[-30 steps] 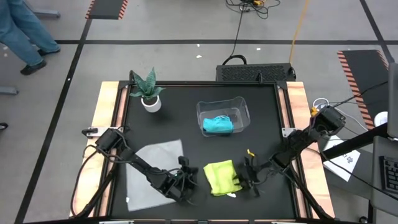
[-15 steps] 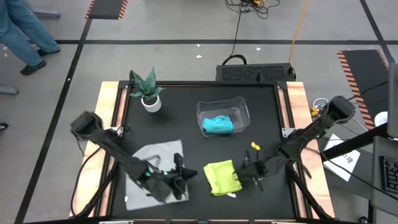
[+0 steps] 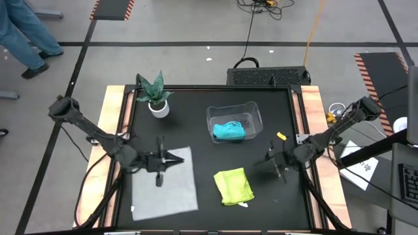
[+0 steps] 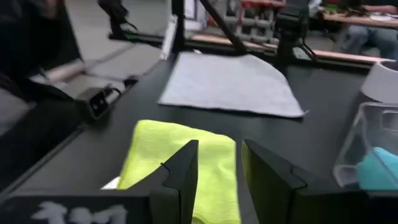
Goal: Fold microfiber towels
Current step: Fold the green towel
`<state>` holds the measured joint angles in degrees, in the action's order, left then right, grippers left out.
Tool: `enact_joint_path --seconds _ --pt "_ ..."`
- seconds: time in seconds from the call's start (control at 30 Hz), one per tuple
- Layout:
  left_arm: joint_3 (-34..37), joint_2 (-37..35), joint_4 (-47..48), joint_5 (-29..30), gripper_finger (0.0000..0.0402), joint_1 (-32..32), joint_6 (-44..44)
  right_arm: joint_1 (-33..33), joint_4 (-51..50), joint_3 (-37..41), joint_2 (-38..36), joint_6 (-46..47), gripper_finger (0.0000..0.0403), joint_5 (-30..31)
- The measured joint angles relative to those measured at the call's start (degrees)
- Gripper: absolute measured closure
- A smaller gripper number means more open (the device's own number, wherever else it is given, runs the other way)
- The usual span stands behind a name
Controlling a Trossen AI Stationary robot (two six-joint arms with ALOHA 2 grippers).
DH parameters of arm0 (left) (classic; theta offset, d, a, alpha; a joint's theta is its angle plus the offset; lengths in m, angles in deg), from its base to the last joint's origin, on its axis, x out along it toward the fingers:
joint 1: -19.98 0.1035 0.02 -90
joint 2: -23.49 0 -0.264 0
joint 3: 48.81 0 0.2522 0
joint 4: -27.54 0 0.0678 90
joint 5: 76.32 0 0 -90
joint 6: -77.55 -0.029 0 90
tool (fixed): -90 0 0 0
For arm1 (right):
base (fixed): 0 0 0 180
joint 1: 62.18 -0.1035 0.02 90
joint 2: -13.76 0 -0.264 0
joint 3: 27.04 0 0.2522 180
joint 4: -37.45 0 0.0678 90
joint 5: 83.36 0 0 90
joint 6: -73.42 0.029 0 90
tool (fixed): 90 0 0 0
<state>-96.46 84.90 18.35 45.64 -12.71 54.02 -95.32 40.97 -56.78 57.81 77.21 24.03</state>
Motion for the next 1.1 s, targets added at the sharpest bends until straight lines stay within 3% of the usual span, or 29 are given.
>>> enact_joint_path --seconds 0.1,0.2,0.53,0.67,0.87,0.97,1.1 --pt "3.54 -4.03 0.02 0.03 0.0376 -0.3 0.02 1.84 2.62 3.93 -4.25 0.25 0.0287 -4.34" --pt "6.12 -6.77 -0.05 0.23 0.0376 -0.39 0.0 4.12 2.95 6.68 -7.87 1.92 0.0287 -4.82" --pt "13.65 -15.65 0.87 11.01 0.0376 -2.75 -0.05 11.04 2.3 11.72 -14.48 2.11 0.0287 -5.67" --pt "15.29 -20.75 5.31 14.37 0.0376 -4.35 0.4 14.78 -0.26 11.86 -15.19 2.11 0.0287 -5.82" --pt "15.46 -25.9 13.43 17.32 0.0376 -5.66 3.45 21.79 -0.85 11.86 -15.19 2.69 0.0292 -14.71" --pt "15.48 -27.24 17.4 19.15 0.0376 -6.14 5.39 25.94 -1.92 11.86 -15.17 3.21 0.0307 -15.42" --pt "15.48 -28.69 21.43 23.23 0.0376 -6.91 7.94 31.07 -2.69 11.86 -15.14 3.8 0.033 -21.63"
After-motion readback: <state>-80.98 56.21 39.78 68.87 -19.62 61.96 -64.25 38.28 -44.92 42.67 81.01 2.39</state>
